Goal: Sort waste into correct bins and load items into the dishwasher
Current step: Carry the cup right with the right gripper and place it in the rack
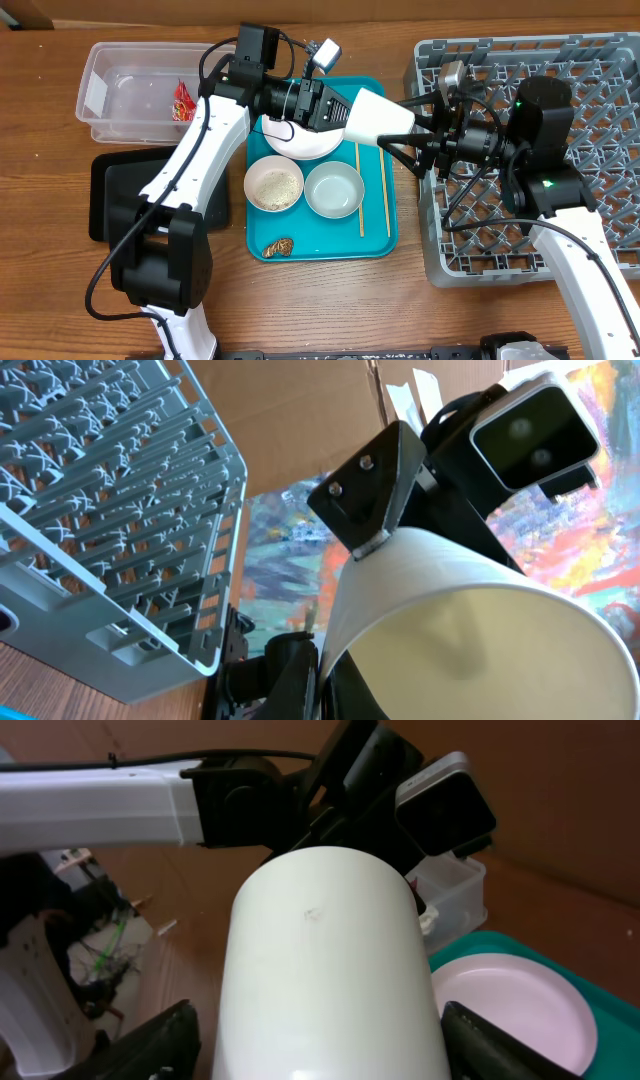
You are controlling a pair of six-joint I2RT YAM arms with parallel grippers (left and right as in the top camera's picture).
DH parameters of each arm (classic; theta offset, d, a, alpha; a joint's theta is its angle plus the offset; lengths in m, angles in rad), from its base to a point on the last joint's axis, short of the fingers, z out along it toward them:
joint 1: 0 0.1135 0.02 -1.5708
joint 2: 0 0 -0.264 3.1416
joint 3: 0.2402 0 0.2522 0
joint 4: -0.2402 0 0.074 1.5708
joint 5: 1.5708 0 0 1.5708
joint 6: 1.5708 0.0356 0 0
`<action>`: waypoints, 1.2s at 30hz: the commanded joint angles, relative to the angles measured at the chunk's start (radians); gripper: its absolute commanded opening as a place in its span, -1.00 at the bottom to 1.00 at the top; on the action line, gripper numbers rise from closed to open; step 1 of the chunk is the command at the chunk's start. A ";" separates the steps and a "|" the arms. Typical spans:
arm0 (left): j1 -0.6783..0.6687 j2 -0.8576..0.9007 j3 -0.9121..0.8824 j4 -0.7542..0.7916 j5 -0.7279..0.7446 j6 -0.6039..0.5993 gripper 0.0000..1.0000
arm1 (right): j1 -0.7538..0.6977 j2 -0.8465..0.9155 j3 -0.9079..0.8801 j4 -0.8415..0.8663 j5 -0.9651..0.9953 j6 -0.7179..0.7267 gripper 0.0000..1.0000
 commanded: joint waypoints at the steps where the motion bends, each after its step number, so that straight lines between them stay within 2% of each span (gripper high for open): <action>1: -0.007 0.005 0.014 0.003 0.017 -0.023 -0.92 | 0.016 -0.014 0.020 0.007 -0.093 -0.006 0.37; 14: -0.007 0.005 0.014 0.007 0.005 -0.021 -0.91 | 0.016 -0.014 0.020 -0.021 -0.084 -0.006 0.21; 17: -0.006 0.005 0.014 0.007 -0.055 -0.021 -0.46 | 0.016 -0.014 0.020 -0.087 -0.033 -0.006 0.10; 18: -0.006 0.005 0.014 0.006 -0.089 -0.021 -0.38 | 0.016 -0.014 0.020 -0.112 -0.012 -0.006 0.07; 22: -0.006 0.005 0.014 -0.016 -0.325 -0.018 -0.02 | 0.016 -0.014 0.020 -0.237 0.099 -0.006 0.06; 28: 0.000 0.004 0.015 -0.175 -0.699 0.020 0.24 | 0.016 -0.015 0.020 -0.404 0.419 0.022 -0.07; 32: 0.032 -0.030 0.017 -0.347 -0.946 0.080 0.32 | -0.013 -0.019 0.056 -0.533 0.604 0.071 -0.10; 33: 0.051 -0.059 0.019 -0.423 -1.066 0.095 0.34 | -0.040 -0.019 0.093 -0.594 0.655 0.090 -0.14; 36: 0.085 -0.125 0.021 -0.523 -1.284 0.098 0.37 | -0.116 -0.019 0.174 -0.700 0.737 0.131 -0.17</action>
